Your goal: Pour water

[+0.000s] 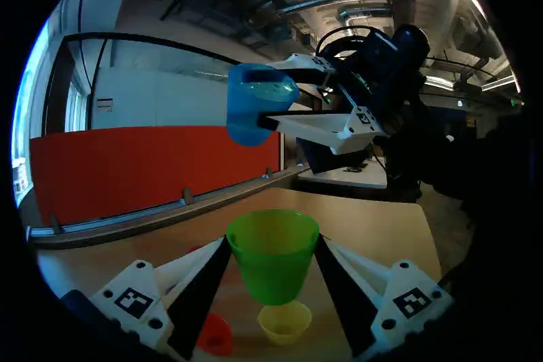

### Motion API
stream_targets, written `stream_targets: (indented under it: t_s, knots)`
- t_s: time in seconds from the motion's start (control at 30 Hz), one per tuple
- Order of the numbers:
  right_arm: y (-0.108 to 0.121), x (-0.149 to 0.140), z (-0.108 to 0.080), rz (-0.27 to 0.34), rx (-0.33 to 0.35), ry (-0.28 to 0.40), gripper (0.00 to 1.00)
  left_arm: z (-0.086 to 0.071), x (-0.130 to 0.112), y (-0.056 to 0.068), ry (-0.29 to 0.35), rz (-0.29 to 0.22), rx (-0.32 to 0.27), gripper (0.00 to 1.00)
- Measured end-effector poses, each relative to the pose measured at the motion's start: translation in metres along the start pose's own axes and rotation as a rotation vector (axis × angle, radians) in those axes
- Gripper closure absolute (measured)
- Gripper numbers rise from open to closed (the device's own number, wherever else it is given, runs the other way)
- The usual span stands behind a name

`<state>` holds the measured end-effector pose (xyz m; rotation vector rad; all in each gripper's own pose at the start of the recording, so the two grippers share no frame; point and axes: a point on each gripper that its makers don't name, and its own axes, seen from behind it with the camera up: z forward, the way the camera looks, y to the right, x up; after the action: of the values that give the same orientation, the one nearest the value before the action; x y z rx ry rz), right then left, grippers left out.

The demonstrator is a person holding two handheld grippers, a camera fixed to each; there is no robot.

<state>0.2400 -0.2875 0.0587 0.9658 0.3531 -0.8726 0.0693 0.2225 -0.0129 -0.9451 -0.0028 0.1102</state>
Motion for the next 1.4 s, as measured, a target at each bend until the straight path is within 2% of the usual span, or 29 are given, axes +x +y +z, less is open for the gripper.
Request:
stream_targets:
  t_s: [1.03,1.4]
  knots:
    - [0.005,0.011,0.015,-0.231,-0.005,-0.024,0.1,0.002,0.009,0.001,0.026,0.003,0.002,0.13]
    - [0.007,0.013,0.016,-0.279,-0.014,-0.029,0.1,0.003,0.007,0.003,0.026,0.002,-0.001,0.13]
